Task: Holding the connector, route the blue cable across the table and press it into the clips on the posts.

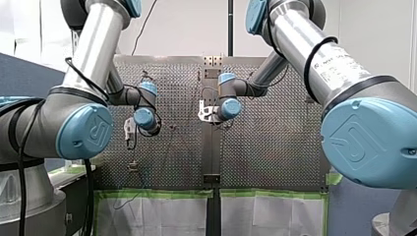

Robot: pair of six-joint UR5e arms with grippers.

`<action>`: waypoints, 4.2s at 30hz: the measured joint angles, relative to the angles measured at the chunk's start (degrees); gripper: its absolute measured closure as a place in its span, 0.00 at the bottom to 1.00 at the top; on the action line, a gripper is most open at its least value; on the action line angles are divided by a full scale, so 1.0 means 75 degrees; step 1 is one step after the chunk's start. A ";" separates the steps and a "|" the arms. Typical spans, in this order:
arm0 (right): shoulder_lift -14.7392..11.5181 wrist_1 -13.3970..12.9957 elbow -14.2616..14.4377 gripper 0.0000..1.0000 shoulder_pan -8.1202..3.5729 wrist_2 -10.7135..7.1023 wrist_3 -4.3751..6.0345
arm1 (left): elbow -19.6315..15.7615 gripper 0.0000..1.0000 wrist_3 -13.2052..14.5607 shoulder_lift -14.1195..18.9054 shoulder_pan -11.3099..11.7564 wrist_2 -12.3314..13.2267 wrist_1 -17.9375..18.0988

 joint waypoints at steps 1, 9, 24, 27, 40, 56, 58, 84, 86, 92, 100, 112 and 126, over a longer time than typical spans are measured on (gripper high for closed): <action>0.0001 0.0000 -0.0001 0.99 0.0000 0.0000 0.0001 | -0.0059 0.00 -0.0022 0.0059 -0.0030 -0.0038 0.0005; 0.0001 0.0000 0.0002 0.99 0.0002 0.0000 0.0014 | -0.0593 0.00 -0.0080 0.0591 -0.0279 -0.0376 0.0032; 0.0001 0.0059 0.0000 0.99 -0.0134 -0.0011 0.0027 | -0.1549 0.00 -0.0355 0.1550 -0.0967 -0.0483 0.0341; 0.0002 0.0067 0.0000 0.99 -0.0171 -0.0011 0.0027 | -0.1520 0.00 -0.0521 0.1535 -0.1145 -0.0621 0.0503; -0.0009 0.0064 -0.0020 0.99 -0.0240 -0.0007 0.0000 | -0.0728 0.00 -0.0812 0.0756 -0.2005 -0.1198 0.0385; -0.0007 0.0055 -0.0024 0.99 -0.0257 -0.0075 0.0013 | 0.0302 0.00 -0.0900 0.0114 -0.2775 -0.1313 0.0196; -0.0008 0.0055 -0.0024 0.99 -0.0261 -0.0094 0.0021 | 0.0453 0.00 -0.0908 -0.0029 -0.2752 -0.1406 0.0191; -0.0018 0.0041 -0.0026 0.99 -0.0259 -0.0136 0.0027 | 0.1557 0.00 -0.1077 -0.1017 -0.2326 -0.1457 0.0010; -0.0016 0.0039 -0.0026 0.99 -0.0255 -0.0139 0.0027 | 0.1649 0.00 -0.1087 -0.1141 -0.2326 -0.1577 0.0030; -0.0015 0.0036 -0.0026 0.99 -0.0256 -0.0140 0.0032 | 0.1798 0.00 -0.1053 -0.1365 -0.2359 -0.1809 -0.0099; -0.0013 0.0035 -0.0026 0.99 -0.0260 -0.0141 0.0039 | 0.1807 0.42 -0.0981 -0.1384 -0.2455 -0.1921 -0.0155; -0.0010 0.0034 -0.0026 0.99 -0.0260 -0.0140 0.0039 | 0.1813 1.00 -0.0970 -0.1381 -0.2433 -0.1949 -0.0106; -0.0449 0.0484 -0.0106 0.99 -0.0263 -0.0150 0.0019 | 0.1868 1.00 -0.0944 -0.0869 -0.2511 -0.2202 -0.0640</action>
